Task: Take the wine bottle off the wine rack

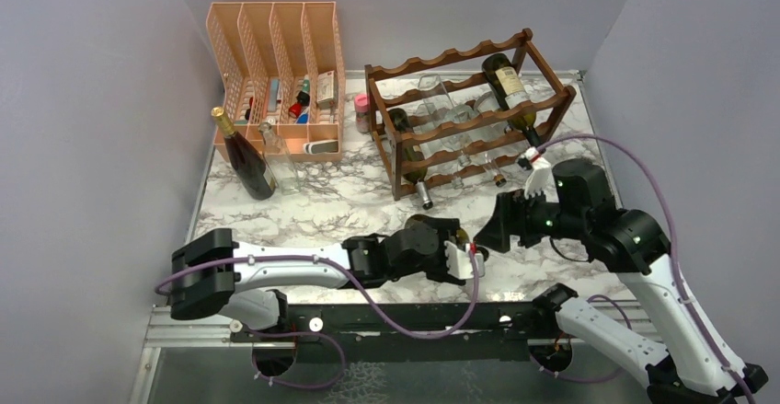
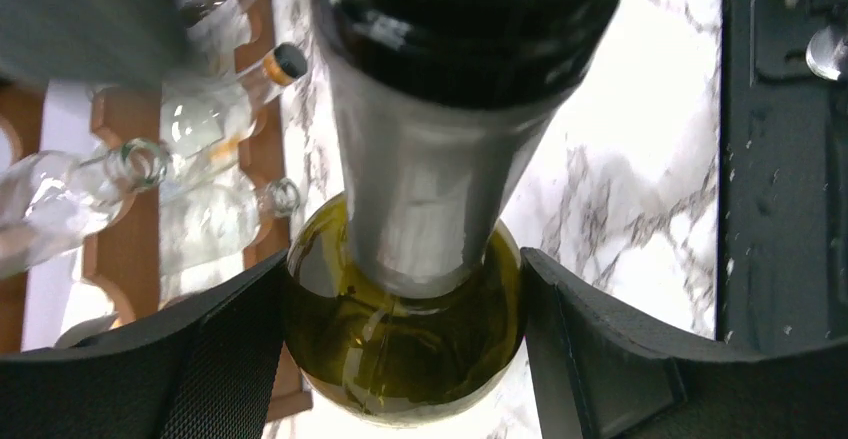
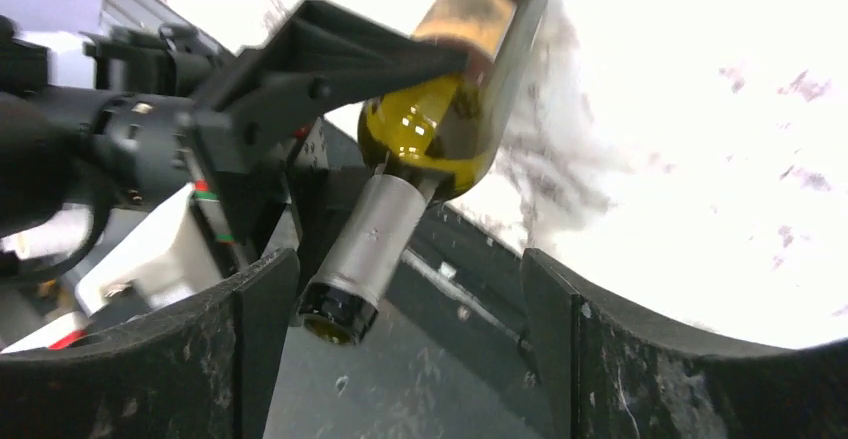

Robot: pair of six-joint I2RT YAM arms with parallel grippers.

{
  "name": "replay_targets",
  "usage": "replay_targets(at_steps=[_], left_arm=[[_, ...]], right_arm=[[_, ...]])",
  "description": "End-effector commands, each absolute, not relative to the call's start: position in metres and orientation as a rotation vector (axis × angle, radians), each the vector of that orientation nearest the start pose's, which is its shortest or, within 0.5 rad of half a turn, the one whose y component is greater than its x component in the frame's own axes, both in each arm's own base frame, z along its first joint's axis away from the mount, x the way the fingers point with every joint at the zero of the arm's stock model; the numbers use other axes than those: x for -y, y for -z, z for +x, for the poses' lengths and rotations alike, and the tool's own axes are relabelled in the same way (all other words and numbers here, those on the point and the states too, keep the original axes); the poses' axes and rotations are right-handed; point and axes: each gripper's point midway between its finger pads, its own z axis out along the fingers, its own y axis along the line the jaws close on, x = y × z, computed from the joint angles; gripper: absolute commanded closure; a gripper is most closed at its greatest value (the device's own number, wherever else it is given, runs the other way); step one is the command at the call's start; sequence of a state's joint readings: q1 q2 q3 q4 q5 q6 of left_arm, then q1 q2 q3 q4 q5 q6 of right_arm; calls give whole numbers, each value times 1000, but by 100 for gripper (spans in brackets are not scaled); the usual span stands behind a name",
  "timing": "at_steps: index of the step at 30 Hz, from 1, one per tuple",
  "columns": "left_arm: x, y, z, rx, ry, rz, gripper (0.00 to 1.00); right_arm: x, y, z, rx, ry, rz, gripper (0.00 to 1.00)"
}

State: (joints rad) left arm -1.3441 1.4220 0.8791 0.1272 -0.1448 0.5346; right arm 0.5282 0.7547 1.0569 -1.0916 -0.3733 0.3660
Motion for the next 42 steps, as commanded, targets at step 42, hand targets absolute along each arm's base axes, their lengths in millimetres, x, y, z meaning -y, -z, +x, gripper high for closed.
replay_targets(at_steps=[42], left_arm=[[119, -273, 365, -1544, 176, 12, 60]], right_arm=[[-119, -337, 173, -2021, -585, -148, 6]])
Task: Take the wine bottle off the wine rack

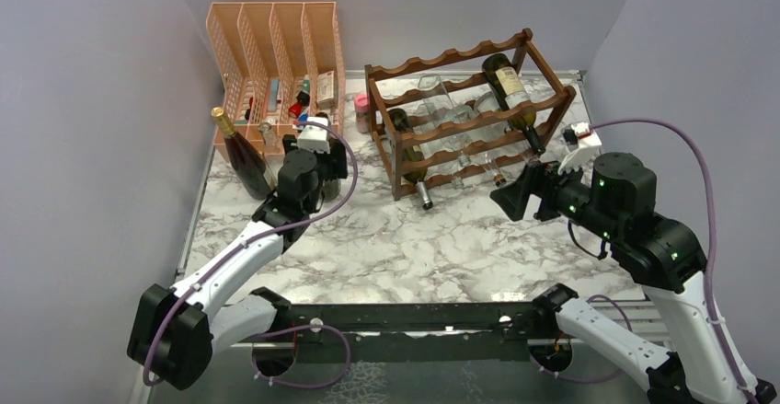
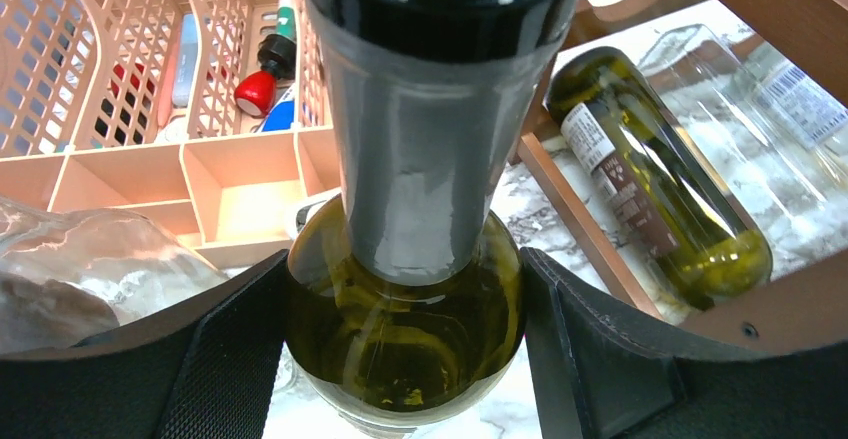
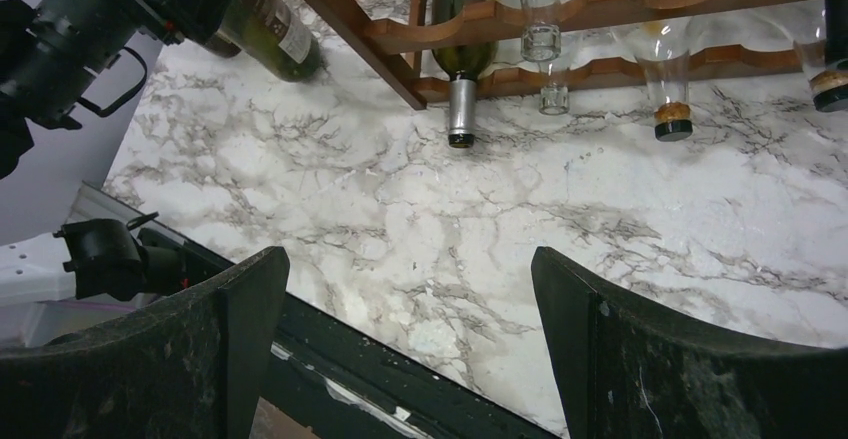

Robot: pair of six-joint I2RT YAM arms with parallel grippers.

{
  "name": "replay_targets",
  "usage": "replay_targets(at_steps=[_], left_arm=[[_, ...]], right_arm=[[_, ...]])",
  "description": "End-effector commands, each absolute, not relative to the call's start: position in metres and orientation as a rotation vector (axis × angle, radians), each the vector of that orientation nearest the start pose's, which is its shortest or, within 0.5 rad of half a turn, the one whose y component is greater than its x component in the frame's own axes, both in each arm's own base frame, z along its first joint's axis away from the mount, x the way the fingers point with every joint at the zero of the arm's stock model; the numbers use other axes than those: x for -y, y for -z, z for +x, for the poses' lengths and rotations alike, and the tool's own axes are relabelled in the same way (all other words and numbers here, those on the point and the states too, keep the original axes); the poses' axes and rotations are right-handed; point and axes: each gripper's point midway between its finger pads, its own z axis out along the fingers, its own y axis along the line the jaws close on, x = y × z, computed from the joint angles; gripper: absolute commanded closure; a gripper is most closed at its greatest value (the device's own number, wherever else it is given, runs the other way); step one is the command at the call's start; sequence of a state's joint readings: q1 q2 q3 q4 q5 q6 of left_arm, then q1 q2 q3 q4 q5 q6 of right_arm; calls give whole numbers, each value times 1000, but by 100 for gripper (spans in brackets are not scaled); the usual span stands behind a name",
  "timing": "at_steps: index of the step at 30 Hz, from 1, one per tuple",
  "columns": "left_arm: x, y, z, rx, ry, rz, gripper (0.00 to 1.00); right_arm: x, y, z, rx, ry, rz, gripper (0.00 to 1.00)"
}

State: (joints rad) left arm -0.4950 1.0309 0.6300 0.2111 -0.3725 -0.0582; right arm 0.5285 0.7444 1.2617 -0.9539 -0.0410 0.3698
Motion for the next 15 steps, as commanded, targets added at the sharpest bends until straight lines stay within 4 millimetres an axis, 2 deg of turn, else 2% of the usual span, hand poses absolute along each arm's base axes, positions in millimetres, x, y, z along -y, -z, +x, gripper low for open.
replay_targets(at_steps=[1, 7, 15], left_arm=[[118, -272, 368, -1546, 170, 4, 60], [101, -268, 381, -1542, 103, -102, 60], [91, -256, 389, -1544, 67, -135, 58]], right_arm=[[-119, -338, 173, -2020, -585, -146, 6], [-116, -337, 172, -2027, -576, -132, 6], [-114, -333, 171, -2054, -566, -109, 6]])
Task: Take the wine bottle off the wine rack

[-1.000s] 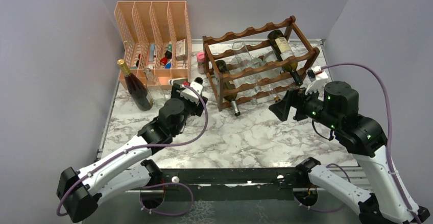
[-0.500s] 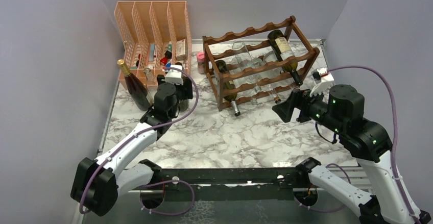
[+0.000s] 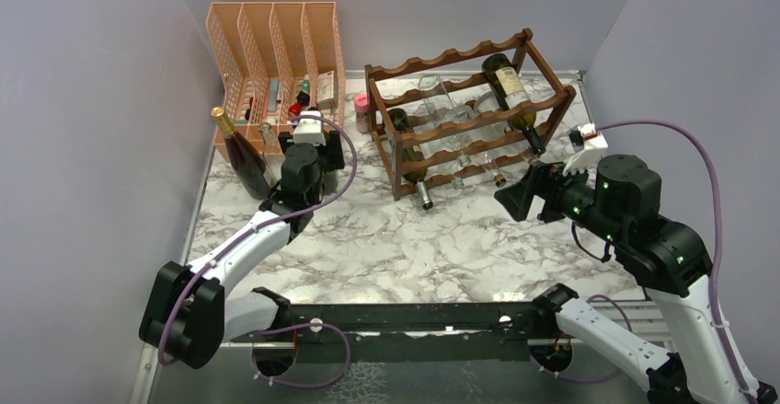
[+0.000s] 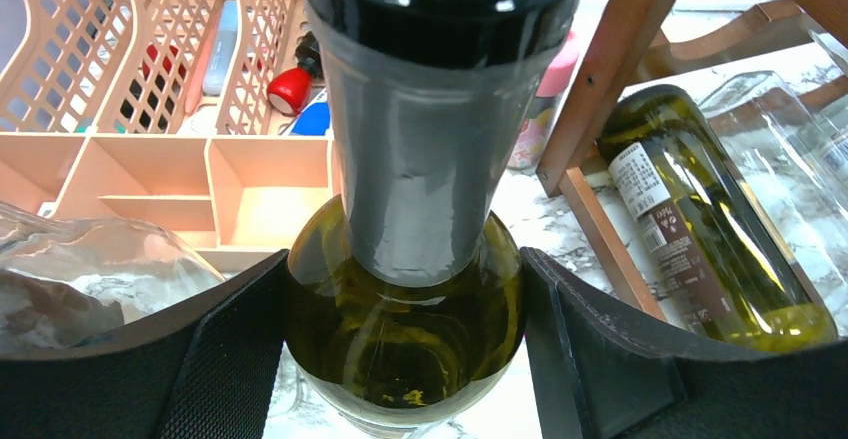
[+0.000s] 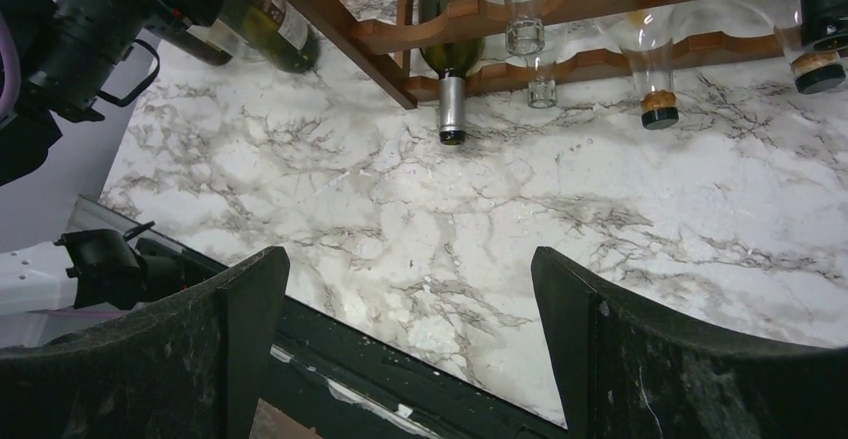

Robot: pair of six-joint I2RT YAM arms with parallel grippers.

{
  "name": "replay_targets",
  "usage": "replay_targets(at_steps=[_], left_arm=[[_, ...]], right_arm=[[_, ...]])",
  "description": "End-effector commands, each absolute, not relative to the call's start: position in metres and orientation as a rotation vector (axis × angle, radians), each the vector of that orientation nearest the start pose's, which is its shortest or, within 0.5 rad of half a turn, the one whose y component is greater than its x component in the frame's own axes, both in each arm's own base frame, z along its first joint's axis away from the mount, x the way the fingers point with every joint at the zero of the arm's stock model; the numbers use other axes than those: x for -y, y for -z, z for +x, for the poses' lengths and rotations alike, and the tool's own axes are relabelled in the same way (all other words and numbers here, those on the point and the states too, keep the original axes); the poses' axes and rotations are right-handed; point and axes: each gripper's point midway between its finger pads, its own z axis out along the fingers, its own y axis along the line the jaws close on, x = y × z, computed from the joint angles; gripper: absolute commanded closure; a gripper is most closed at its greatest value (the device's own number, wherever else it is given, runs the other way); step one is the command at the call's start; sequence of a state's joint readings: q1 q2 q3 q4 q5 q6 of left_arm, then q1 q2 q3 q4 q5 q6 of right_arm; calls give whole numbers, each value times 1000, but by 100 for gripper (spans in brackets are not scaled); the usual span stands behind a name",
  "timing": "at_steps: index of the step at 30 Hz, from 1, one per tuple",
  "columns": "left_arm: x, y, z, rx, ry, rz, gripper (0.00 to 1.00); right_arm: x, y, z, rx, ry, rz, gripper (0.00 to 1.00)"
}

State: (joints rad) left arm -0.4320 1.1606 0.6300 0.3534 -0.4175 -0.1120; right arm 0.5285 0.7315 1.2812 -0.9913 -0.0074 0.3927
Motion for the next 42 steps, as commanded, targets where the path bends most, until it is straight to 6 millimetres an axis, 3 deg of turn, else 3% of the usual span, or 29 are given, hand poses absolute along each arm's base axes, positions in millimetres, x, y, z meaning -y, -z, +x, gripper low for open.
replay_targets(at_steps=[1, 9, 19, 27, 31, 36, 42], left_arm=[[91, -255, 389, -1541, 65, -133, 58], [87, -244, 390, -1532, 72, -134, 57], [88, -234, 389, -1553, 71, -127, 48], [89, -238, 377, -1534, 84, -63, 10], [88, -245, 371, -1512, 97, -64, 1], [92, -253, 365, -1499, 140, -59, 1], [115, -296, 343, -1424, 297, 57, 1]], right_arm=[[-115, -333, 171, -2052, -570, -109, 6], [-120, -328, 173, -2067, -593, -101, 6], [-119, -313, 174, -2104, -576, -76, 6], [-116, -304, 177, -2135, -543, -71, 7], [-119, -305, 179, -2130, -542, -97, 7], [-119, -306, 183, -2122, -526, -119, 7], [-126, -301, 189, -2116, -539, -155, 2]])
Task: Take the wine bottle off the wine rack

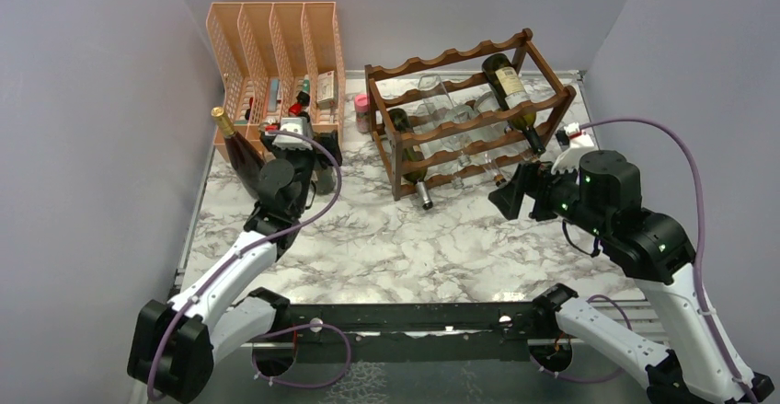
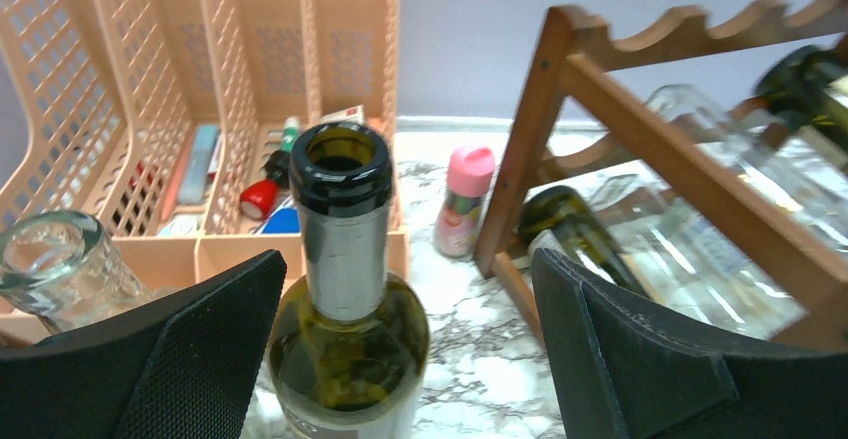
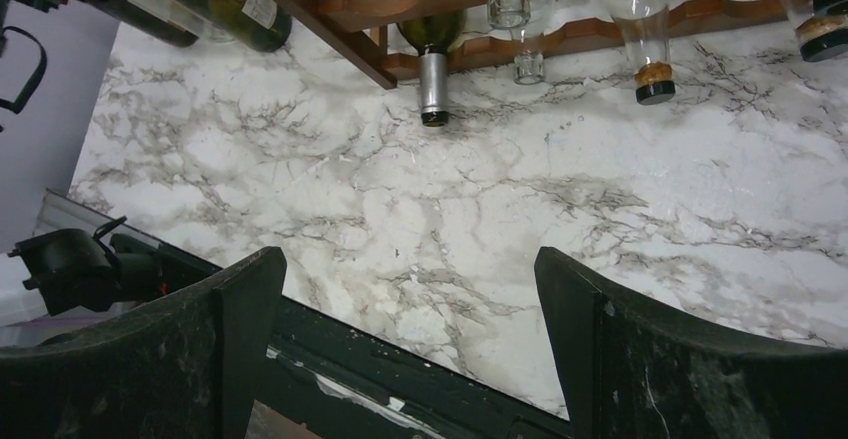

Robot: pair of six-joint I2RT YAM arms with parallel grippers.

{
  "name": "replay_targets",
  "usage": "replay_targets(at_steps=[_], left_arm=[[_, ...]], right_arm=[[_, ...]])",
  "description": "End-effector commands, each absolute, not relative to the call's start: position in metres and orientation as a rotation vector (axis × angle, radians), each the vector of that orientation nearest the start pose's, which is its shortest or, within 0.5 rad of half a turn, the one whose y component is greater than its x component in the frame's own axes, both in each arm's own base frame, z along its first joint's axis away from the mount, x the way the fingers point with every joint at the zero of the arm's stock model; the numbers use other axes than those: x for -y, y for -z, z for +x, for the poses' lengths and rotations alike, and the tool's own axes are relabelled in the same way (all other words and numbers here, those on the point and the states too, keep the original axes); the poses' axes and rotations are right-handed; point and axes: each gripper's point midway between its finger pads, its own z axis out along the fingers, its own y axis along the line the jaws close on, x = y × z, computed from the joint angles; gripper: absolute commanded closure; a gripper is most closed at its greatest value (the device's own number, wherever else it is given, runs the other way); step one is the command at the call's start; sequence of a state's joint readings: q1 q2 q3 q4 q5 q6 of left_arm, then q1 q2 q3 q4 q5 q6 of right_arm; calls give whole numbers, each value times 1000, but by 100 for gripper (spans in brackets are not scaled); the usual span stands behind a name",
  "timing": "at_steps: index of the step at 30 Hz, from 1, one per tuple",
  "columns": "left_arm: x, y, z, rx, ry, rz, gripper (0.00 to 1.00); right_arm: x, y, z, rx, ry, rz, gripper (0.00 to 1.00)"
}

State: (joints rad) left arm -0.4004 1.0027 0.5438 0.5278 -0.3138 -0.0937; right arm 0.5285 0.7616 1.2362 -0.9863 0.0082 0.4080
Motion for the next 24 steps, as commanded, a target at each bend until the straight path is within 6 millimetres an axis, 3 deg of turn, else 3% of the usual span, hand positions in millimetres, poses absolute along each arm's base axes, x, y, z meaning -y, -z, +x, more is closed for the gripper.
replay_targets(at_steps=[1, 9, 15, 19, 24], left_arm=[[117, -305, 338, -1409, 312, 76, 1], [140, -355, 307, -1417, 429, 248, 1], [176, -377, 290, -1349, 628, 390, 1], [193, -389, 292, -1319, 731, 413, 1], [218, -401, 295, -1308, 854, 487, 2]], right_arm=[[-127, -298, 190, -2125, -535, -157, 1], [-139, -275, 202, -2147, -545, -189, 0], [-149, -241, 217, -2202, -546, -160, 0], [-156, -228, 229, -2215, -561, -122, 0], [-149, -226, 246, -2213, -570, -37, 0]])
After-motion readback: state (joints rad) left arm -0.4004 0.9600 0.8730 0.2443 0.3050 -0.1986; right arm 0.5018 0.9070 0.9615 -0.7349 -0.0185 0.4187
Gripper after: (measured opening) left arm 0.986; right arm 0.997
